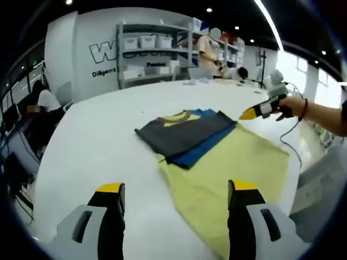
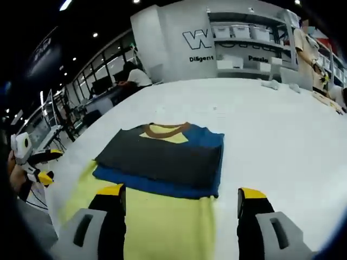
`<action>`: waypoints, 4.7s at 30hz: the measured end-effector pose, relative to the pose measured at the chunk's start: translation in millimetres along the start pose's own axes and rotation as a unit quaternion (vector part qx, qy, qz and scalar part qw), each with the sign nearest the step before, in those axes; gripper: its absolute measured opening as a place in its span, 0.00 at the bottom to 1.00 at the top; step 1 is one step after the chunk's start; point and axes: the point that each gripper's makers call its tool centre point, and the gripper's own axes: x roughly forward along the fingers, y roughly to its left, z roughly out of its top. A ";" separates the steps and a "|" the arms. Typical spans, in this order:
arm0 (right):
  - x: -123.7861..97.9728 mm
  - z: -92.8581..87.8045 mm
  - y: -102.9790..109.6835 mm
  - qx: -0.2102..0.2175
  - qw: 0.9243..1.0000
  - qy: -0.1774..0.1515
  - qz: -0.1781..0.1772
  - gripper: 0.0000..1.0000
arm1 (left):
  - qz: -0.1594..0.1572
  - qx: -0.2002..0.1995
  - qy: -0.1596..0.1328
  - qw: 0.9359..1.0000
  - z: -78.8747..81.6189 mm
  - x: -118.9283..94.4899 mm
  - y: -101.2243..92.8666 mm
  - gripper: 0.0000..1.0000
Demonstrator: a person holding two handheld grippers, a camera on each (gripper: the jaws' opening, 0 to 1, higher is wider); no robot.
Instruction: Fold the garment on the visible template until the final outline fits inside the template.
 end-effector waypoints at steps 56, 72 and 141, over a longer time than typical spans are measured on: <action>-31.0 -51.3 10.0 -0.022 0.999 0.042 0.013 0.77 | 0.047 0.028 0.059 0.997 -18.5 107.3 38.7 0.00; -35.4 -63.3 24.5 -0.010 0.998 0.050 0.028 0.79 | 0.084 0.012 0.061 0.995 -25.2 97.2 68.2 0.00; -95.5 -140.8 65.5 -0.027 0.991 0.124 0.040 0.71 | 0.031 -0.037 0.170 0.984 -106.6 -58.1 -13.3 0.72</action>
